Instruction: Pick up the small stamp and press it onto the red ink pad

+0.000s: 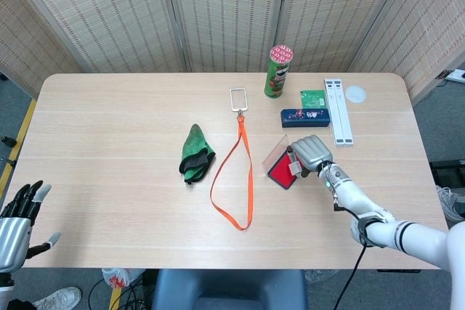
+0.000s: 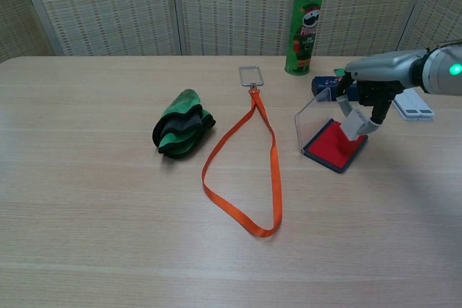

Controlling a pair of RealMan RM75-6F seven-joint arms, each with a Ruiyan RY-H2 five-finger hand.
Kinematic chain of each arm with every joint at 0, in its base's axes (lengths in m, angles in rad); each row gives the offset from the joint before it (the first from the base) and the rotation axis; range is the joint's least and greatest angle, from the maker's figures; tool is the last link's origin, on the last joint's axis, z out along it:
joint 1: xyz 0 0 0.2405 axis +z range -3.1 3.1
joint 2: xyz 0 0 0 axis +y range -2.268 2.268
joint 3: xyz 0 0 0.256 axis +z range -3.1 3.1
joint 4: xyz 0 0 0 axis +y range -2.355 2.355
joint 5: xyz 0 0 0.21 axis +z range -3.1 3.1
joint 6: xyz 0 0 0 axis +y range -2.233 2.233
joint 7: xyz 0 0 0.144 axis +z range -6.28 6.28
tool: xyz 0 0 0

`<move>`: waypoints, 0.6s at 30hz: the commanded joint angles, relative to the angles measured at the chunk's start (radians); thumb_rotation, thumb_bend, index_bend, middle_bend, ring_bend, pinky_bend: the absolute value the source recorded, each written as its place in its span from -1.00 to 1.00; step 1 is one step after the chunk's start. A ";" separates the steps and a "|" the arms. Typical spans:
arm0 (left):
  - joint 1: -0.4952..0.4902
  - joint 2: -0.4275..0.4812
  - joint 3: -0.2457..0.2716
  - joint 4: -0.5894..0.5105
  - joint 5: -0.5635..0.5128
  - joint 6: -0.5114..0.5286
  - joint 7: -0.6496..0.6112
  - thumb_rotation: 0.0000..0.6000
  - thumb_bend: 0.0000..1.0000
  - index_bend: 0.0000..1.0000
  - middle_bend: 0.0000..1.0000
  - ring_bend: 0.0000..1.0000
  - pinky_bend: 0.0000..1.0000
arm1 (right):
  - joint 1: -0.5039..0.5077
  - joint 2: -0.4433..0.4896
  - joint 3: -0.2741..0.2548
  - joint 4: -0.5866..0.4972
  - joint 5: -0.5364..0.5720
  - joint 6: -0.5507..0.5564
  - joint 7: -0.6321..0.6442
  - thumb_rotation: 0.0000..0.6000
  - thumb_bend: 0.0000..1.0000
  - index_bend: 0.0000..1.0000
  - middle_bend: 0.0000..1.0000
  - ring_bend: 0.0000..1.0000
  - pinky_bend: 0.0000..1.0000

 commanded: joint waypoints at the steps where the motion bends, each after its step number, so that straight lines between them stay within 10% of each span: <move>1: -0.001 -0.004 -0.002 -0.001 -0.004 -0.002 0.008 1.00 -0.60 -0.84 -0.83 -0.86 -0.47 | -0.026 0.083 -0.015 -0.126 -0.006 0.065 -0.048 1.00 -0.40 0.88 1.00 0.74 0.70; 18: 0.002 -0.001 -0.002 -0.003 -0.002 0.006 -0.001 1.00 -0.60 -0.84 -0.83 -0.86 -0.47 | -0.052 0.078 -0.084 -0.205 -0.095 0.068 -0.086 1.00 -0.41 0.88 1.00 0.69 0.70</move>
